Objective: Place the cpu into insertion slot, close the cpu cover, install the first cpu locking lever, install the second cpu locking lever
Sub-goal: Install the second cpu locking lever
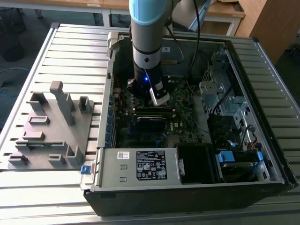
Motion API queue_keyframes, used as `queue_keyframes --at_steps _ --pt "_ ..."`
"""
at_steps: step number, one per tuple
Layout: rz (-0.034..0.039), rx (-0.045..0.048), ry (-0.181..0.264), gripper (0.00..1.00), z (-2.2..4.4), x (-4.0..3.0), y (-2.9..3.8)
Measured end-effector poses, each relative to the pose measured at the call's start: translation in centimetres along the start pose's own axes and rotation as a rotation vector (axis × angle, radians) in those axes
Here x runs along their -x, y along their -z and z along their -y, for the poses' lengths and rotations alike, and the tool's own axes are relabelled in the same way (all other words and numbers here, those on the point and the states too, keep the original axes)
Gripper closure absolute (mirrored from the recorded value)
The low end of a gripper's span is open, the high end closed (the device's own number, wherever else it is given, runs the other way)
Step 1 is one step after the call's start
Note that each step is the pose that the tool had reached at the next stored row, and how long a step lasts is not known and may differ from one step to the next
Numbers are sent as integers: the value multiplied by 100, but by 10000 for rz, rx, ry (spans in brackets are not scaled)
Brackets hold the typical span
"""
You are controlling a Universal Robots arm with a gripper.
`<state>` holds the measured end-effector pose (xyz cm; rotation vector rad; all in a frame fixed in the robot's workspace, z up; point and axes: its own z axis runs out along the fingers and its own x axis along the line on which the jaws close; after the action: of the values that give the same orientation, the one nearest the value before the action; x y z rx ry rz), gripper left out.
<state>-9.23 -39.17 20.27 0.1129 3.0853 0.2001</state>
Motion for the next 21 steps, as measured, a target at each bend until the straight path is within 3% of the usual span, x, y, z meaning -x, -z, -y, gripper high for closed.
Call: queue_keyframes --at_steps 4,7,21 --pt "-17 228 -11 90 32 3 4" --pt "-24 335 -18 90 50 4 6" --pt "-36 400 -21 90 83 -2 -38"
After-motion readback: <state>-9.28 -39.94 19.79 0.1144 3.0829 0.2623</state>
